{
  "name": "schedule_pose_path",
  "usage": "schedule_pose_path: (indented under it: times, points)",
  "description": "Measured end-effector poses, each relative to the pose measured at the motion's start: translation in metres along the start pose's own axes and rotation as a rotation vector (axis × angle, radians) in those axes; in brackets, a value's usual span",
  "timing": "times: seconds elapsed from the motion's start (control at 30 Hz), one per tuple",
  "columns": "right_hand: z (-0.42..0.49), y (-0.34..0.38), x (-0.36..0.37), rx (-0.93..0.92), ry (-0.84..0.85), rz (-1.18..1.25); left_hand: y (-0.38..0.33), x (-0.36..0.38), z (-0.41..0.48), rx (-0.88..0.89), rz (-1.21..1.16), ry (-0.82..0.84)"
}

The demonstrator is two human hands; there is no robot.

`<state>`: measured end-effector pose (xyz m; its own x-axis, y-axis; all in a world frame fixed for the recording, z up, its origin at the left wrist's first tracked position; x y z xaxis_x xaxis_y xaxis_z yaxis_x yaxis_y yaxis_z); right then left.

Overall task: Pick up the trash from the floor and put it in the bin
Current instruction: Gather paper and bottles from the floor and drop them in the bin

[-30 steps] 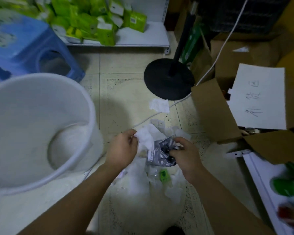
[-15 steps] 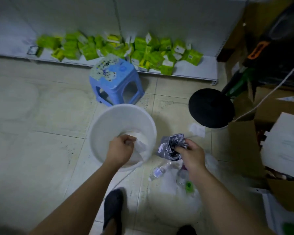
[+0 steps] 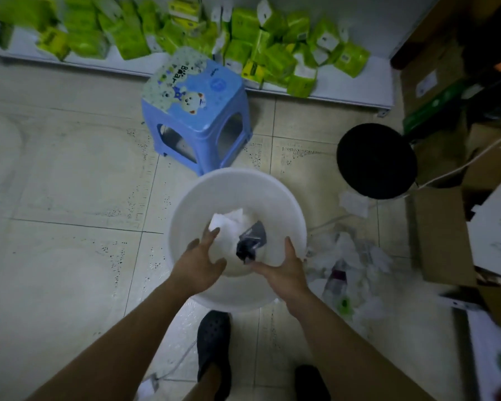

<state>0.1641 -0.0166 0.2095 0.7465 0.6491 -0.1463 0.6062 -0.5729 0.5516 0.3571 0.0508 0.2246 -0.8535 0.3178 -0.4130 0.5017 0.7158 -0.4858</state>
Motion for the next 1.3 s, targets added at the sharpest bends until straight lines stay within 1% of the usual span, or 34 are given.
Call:
schedule_pose_path:
  times: [0.07,0.13,0.23,0.33,0.43,0.53,0.63,0.77,0.93,1.07,1.13,1.23,1.3]
  points:
    - [-0.008,0.013,-0.003,-0.082,-0.067,-0.087,0.001,0.005,0.002,-0.029,0.074,0.108]
    - [-0.017,0.023,-0.009,-0.108,-0.08,-0.149,-0.012,0.005,0.0,-0.013,0.077,0.103]
    - [-0.03,0.029,-0.03,-0.121,-0.091,-0.218,-0.056,0.008,-0.002,0.122,0.081,0.072]
    - [-0.044,0.022,-0.068,-0.101,-0.191,-0.271,-0.109,0.022,0.004,0.243,0.116,0.071]
    - [-0.057,-0.006,-0.117,-0.057,-0.285,-0.24,-0.156,0.053,0.012,0.329,0.221,0.07]
    - [-0.065,-0.045,-0.168,-0.035,-0.325,-0.261,-0.196,0.098,0.014,0.392,0.301,0.098]
    - [-0.063,-0.094,-0.215,0.053,-0.332,-0.24,-0.226,0.148,0.023,0.389,0.34,0.129]
    - [-0.043,-0.157,-0.268,0.04,-0.319,-0.223,-0.255,0.215,0.053,0.368,0.359,0.121]
    - [0.001,-0.238,-0.321,0.092,-0.259,-0.193,-0.262,0.287,0.104,0.266,0.358,0.117]
    - [0.053,-0.282,-0.355,0.077,-0.255,-0.287,-0.241,0.33,0.156,0.236,0.295,0.071]
    - [0.089,-0.296,-0.364,0.072,-0.237,-0.342,-0.223,0.348,0.186,0.238,0.303,0.065]
    - [0.147,-0.302,-0.374,0.019,-0.205,-0.44,-0.201,0.367,0.232,0.256,0.407,0.021]
    - [0.195,-0.309,-0.38,-0.017,-0.194,-0.565,-0.181,0.38,0.268,0.237,0.563,-0.029]
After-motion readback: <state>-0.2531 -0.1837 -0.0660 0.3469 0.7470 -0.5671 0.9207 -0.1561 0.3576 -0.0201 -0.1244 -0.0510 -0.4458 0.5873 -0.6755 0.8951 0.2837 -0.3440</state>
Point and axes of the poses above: each hand's wrist, its own z-axis towards the middle knuckle, its own x-axis out of the palm, y = z × x, the point moved 6 cm from there along z, towards the middle knuckle, and after that the axes turned 12 degrees about y, right-handed, at the moved point
